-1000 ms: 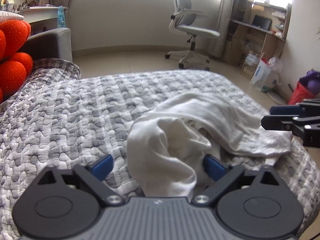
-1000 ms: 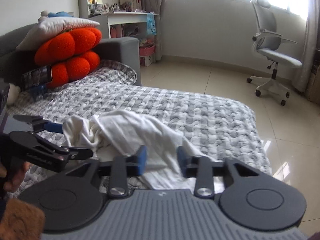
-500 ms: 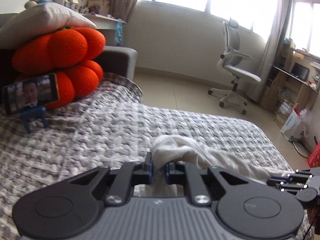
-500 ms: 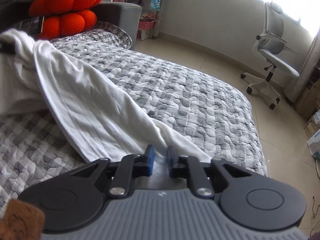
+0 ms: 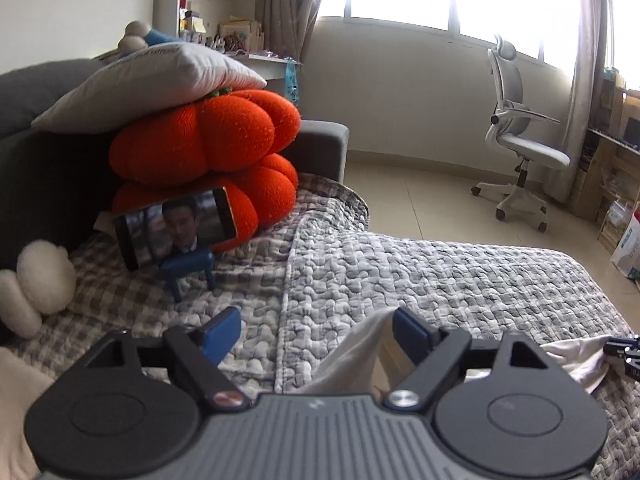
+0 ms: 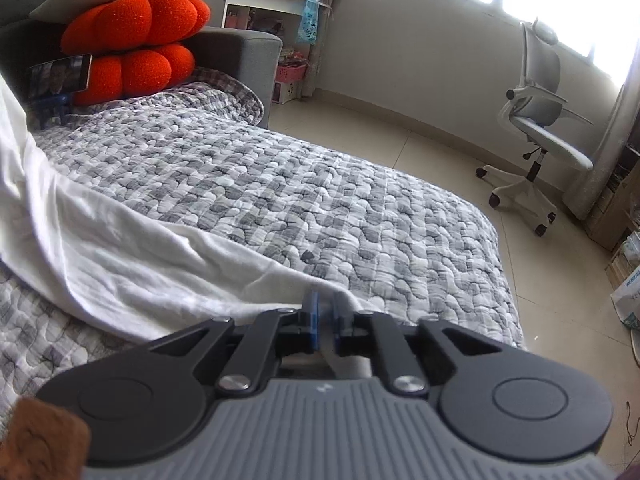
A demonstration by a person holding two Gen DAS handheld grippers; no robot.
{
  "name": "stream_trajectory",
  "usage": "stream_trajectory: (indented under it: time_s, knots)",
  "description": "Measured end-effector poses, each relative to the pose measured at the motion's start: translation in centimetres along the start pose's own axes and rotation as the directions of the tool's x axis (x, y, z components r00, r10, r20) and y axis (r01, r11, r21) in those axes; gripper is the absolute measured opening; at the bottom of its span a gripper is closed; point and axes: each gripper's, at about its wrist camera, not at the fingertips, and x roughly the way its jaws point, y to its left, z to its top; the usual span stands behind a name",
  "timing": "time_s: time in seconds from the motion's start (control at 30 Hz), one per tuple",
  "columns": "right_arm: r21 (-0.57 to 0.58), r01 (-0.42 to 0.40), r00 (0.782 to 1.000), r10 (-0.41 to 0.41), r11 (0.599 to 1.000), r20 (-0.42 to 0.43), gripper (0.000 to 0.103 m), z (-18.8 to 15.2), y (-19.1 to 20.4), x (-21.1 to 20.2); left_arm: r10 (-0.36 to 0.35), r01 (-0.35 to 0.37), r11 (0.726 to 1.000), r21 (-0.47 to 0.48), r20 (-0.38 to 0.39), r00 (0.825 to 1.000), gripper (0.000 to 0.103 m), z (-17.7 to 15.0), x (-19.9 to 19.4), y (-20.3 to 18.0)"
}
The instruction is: Fold clothes
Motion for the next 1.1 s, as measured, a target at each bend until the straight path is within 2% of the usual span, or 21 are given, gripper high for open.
stream_trajectory:
  time_s: [0.03, 0.07, 0.13, 0.17, 0.3, 0.4, 0.5, 0.53, 0.6, 0.63, 0.67, 0.7, 0.73, 0.77, 0.83, 0.97, 1.1]
  knots:
    - [-0.012, -0.010, 1.000, 0.010, 1.000, 0.005, 0.030, 0.0, 0.3, -0.1, 0.001, -0.001, 1.000, -0.026, -0.007, 1.000, 0.092, -0.6, 0.2, 0.6]
    - [-0.025, -0.021, 1.000, 0.021, 0.999, 0.011, 0.045, -0.1, 0.7, -0.1, 0.009, -0.010, 0.999, -0.051, -0.019, 1.000, 0.092, -1.4, 0.4, 1.1]
    - [-0.054, -0.045, 0.998, 0.047, 0.997, 0.031, 0.057, -0.3, 1.2, -0.6, 0.025, -0.030, 0.995, -0.097, -0.050, 0.998, 0.092, -3.0, 0.7, 2.4]
    - [-0.074, -0.050, 0.998, 0.053, 0.996, 0.035, 0.060, -0.4, 1.4, -0.8, 0.034, -0.041, 0.992, -0.115, -0.064, 0.997, 0.092, -3.7, 0.8, 3.1]
    - [-0.145, -0.041, 0.998, 0.047, 0.989, 0.035, 0.064, -0.9, 1.9, -0.7, 0.083, -0.100, 0.977, -0.187, -0.099, 0.992, 0.093, -6.7, 0.8, 5.8]
    - [-0.138, -0.033, 0.999, 0.036, 0.990, 0.013, 0.064, -0.7, 1.5, 0.4, 0.139, -0.167, 0.965, -0.204, -0.142, 0.980, 0.093, -8.6, 1.3, 7.3]
    - [-0.122, -0.037, 0.999, 0.037, 0.992, -0.008, 0.064, -0.4, 1.4, 1.3, 0.155, -0.195, 0.955, -0.225, -0.182, 0.971, 0.092, -9.3, 2.5, 7.9]
    - [-0.114, -0.041, 0.999, 0.039, 0.993, -0.014, 0.060, -0.3, 1.4, 1.5, 0.158, -0.200, 0.949, -0.244, -0.183, 0.970, 0.092, -9.4, 3.1, 8.0]
    - [-0.100, -0.048, 0.999, 0.045, 0.994, -0.026, 0.025, 0.0, 1.4, 2.0, 0.188, -0.229, 0.934, -0.276, -0.167, 0.968, 0.090, -9.5, 4.4, 7.9]
    - [-0.087, -0.032, 0.999, 0.029, 0.996, -0.032, 0.003, 0.3, 1.4, 2.3, 0.207, -0.243, 0.933, -0.266, -0.159, 0.965, 0.084, -9.5, 5.4, 7.7]
    - [-0.087, -0.018, 1.000, 0.016, 0.996, -0.021, 0.003, 0.6, 1.4, 2.1, 0.223, -0.258, 0.937, -0.236, -0.164, 0.961, 0.057, -9.6, 6.4, 7.3]
    - [-0.090, -0.005, 1.000, 0.005, 0.996, -0.007, 0.003, 0.8, 1.4, 1.9, 0.240, -0.273, 0.940, -0.205, -0.170, 0.956, 0.036, -9.6, 7.1, 6.9]
    - [-0.097, 0.013, 1.000, -0.012, 0.995, 0.015, 0.003, 1.1, 1.4, 1.4, 0.255, -0.285, 0.940, -0.187, -0.166, 0.952, 0.035, -9.5, 7.4, 6.6]
    - [-0.102, 0.039, 0.999, -0.035, 0.994, 0.040, 0.002, 1.3, 1.3, 0.8, 0.261, -0.288, 0.940, -0.181, -0.159, 0.952, 0.014, -9.3, 7.5, 6.5]
    - [-0.088, 0.085, 0.993, -0.077, 0.993, 0.087, 0.002, 1.7, 0.6, -0.6, 0.272, -0.293, 0.933, -0.209, -0.124, 0.954, 0.011, -8.7, 6.6, 6.9]
    - [0.035, 0.150, 0.970, -0.154, 0.988, 0.186, 0.000, 2.6, -2.2, -4.3, 0.317, -0.306, 0.914, -0.265, -0.003, 0.949, 0.010, -6.5, 2.2, 7.7]
    - [0.139, 0.200, 0.932, -0.232, 0.970, 0.280, 0.000, 3.3, -4.3, -8.6, 0.318, -0.273, 0.925, -0.264, 0.146, 0.937, 0.010, -2.9, -4.2, 7.8]
